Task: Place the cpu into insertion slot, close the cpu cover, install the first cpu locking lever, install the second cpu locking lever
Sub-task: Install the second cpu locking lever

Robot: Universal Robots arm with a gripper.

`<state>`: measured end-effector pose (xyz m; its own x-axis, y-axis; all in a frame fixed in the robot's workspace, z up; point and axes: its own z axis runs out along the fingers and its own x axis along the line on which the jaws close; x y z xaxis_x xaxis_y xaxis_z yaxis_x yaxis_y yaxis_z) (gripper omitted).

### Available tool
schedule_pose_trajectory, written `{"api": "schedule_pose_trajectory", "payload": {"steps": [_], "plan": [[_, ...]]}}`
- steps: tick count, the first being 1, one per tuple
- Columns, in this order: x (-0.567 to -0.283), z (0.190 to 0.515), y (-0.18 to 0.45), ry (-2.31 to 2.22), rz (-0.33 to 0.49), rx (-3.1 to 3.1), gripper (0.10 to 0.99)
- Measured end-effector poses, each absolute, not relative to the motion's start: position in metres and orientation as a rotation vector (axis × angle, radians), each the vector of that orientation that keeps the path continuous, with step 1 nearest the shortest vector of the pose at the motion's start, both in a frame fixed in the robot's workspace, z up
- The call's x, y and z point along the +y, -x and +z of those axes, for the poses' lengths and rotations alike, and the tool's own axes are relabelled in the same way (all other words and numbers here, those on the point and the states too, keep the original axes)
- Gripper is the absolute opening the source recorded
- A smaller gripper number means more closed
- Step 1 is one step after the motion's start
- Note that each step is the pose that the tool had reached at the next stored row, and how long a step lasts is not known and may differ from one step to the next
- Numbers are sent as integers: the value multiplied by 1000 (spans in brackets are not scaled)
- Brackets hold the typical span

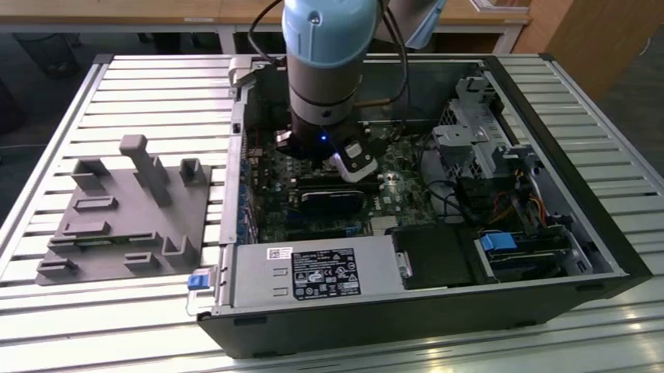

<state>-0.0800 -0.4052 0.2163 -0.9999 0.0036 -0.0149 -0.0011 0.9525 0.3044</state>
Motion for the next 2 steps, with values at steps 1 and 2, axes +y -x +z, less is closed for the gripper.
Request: {"api": "schedule_pose_trajectory", "payload": {"steps": [1, 2], "plan": [[-405, 216, 80, -2, 482, 3089, 122], [-405, 216, 80, -2, 482, 3089, 122]]}}
